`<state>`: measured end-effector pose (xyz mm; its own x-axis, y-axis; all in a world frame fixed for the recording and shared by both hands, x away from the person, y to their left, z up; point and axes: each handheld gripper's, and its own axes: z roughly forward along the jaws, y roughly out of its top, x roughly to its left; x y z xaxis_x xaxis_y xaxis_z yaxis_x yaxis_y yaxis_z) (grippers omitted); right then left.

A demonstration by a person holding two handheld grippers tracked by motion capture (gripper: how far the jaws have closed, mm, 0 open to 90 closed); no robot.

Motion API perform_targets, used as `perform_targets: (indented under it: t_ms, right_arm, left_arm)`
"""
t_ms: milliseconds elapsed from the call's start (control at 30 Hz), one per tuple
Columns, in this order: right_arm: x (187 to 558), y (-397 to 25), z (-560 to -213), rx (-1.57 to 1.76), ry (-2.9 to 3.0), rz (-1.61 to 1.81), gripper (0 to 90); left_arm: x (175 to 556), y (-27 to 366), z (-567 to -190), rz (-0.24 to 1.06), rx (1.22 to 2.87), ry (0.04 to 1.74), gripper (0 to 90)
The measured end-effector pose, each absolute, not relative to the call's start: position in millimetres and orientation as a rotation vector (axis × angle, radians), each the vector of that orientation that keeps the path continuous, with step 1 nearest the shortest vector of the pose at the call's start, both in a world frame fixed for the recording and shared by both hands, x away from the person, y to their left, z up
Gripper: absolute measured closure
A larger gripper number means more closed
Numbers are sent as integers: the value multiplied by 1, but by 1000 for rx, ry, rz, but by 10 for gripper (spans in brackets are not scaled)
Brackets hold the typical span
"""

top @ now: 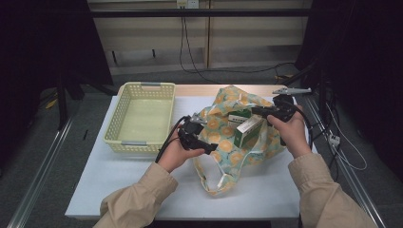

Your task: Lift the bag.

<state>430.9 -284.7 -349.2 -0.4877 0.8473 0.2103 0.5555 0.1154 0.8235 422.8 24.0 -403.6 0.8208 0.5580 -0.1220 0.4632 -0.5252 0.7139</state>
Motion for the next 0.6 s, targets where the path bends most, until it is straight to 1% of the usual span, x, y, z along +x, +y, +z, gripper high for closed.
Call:
perform_targets:
  t_ms: [133,300,367,433,500,600]
  right_arm:
    - [430,-286,-352,1379,2085,1317,900]
    - [428,-289,-355,1384,2085,1314,900]
    - [427,-290,-356,1385,2084,1311,900]
    - [427,-291,-356,1384,2085,1310,900]
    - [427,-292,-356,1386,2081,1311,900]
    - [427,-291,-356,1384,2083,1315,900]
  left_arm:
    - [419,27,-409,153,2254,753,130]
    - [416,27,-420,201,2303,790,142]
    - [416,25,-426,153,2295,792,135]
    - [419,22,-430,174,2326,808,133]
    - [423,17,-435,166,2308,852,126]
    - [429,10,-441,194,2283,890,152]
